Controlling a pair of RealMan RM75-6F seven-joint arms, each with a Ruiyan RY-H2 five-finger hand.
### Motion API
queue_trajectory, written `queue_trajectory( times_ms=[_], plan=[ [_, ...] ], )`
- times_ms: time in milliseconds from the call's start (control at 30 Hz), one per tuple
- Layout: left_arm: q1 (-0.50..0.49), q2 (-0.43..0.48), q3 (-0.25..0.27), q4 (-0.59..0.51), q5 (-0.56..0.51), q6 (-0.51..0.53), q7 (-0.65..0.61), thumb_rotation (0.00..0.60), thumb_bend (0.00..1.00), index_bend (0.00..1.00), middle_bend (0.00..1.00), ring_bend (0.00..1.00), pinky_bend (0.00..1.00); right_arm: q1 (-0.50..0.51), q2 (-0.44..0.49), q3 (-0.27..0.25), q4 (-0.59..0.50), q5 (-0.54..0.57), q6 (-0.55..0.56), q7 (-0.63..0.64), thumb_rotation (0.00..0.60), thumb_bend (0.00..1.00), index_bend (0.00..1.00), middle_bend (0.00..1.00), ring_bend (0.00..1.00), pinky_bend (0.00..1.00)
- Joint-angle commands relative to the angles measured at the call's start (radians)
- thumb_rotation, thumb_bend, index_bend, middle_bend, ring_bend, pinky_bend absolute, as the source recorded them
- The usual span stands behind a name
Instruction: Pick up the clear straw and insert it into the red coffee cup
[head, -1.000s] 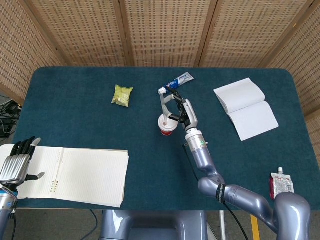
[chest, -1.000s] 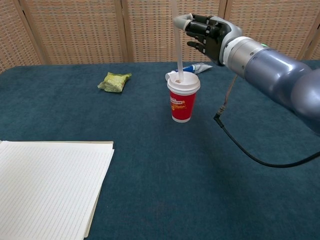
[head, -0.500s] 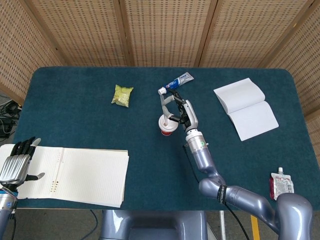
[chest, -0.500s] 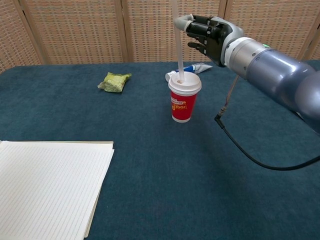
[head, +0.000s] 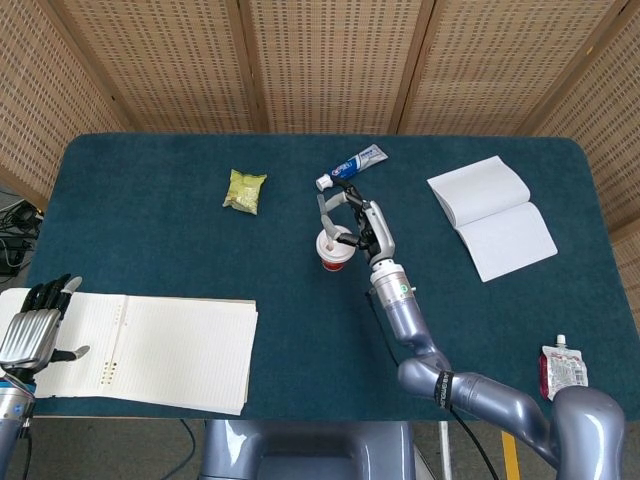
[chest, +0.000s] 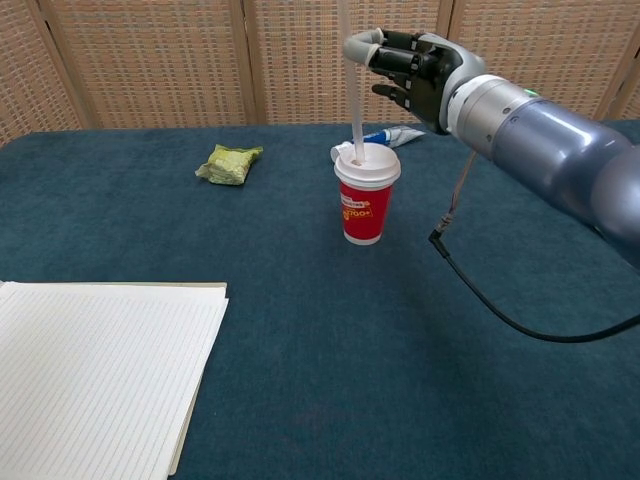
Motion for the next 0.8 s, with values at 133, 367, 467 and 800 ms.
queue_trajectory(
  times_ms=[133, 367, 467, 800],
  plan=[
    [0.0, 0.003, 0.0, -0.003, -0.001, 0.0, 0.001, 0.6, 0.0, 0.0, 0.0, 0.0, 0.0, -0.004, 0.0, -0.005, -0.003, -0.002, 0.003, -0.003, 0.6, 0.56, 0.58, 0.19, 0.0, 0.0],
    [0.0, 0.004, 0.0, -0.005, -0.001, 0.001, 0.0, 0.6, 0.0, 0.0, 0.0, 0.0, 0.0, -0.006, 0.004, -0.002, -0.017, 0.004, 0.007, -0.014, 0.6, 0.56, 0.6, 0.2, 0.0, 0.0],
    [0.001, 0.004, 0.0, -0.005, 0.0, 0.002, -0.001, 0.6, 0.0, 0.0, 0.0, 0.0, 0.0, -0.007, 0.007, 0.001, -0.025, 0.007, 0.01, -0.021, 0.6, 0.56, 0.6, 0.21, 0.0, 0.0],
    [0.001, 0.006, 0.0, -0.007, 0.002, 0.004, -0.005, 0.6, 0.0, 0.0, 0.0, 0.0, 0.0, -0.009, 0.018, 0.007, -0.059, 0.013, 0.019, -0.043, 0.6, 0.56, 0.61, 0.21, 0.0, 0.0]
  ],
)
